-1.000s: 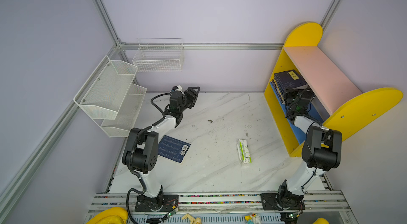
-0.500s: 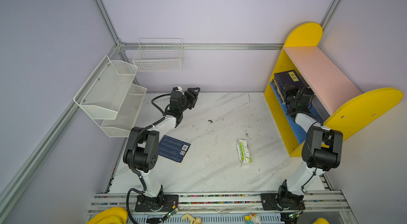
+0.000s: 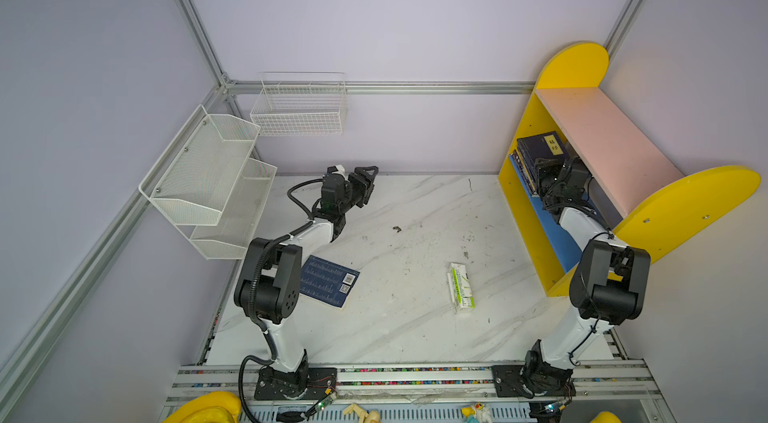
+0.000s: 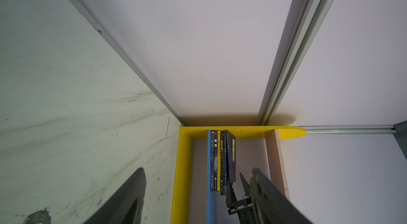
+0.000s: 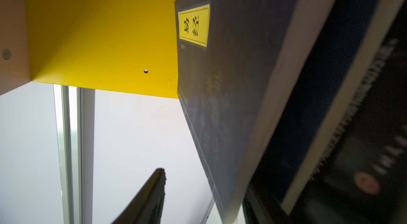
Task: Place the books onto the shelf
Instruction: 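Push the dark blue book down onto the shelf books with the right gripper, then open the right gripper and withdraw it from the shelf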
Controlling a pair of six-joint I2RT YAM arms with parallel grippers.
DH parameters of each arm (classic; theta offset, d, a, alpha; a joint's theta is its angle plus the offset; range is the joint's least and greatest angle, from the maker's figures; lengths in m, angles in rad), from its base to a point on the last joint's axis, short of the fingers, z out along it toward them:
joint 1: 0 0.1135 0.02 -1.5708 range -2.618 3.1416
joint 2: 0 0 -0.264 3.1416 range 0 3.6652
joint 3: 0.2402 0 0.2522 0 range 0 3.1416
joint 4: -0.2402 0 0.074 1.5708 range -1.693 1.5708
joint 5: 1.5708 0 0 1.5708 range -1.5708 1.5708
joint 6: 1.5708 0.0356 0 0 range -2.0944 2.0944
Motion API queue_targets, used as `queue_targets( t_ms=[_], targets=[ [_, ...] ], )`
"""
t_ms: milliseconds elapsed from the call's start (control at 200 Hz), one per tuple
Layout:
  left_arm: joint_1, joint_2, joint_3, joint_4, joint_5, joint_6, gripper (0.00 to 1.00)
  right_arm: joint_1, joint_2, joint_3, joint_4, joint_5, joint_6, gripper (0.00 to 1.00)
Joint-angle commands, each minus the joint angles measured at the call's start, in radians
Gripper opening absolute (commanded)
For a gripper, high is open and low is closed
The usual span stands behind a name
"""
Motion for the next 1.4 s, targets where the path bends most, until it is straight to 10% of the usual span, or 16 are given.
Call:
queue_targets(
  t_ms=[0,880,1395],
  targets=[
    [0.006,-0.004,-0.037,0.053,0.015,-0.006,0.74,0.004,-0.049,0.033,-0.081,0.044,-0.032,0.58],
    [0.02,0.002,-0.04,0.056,0.044,-0.008,0.75,0.0,-0.208,-0.068,0.011,0.103,-0.1,0.6],
    [0.02,0.005,-0.037,0.04,0.037,-0.004,0.75,0.016,-0.083,0.04,-0.103,-0.133,-0.177,0.29]
  ],
)
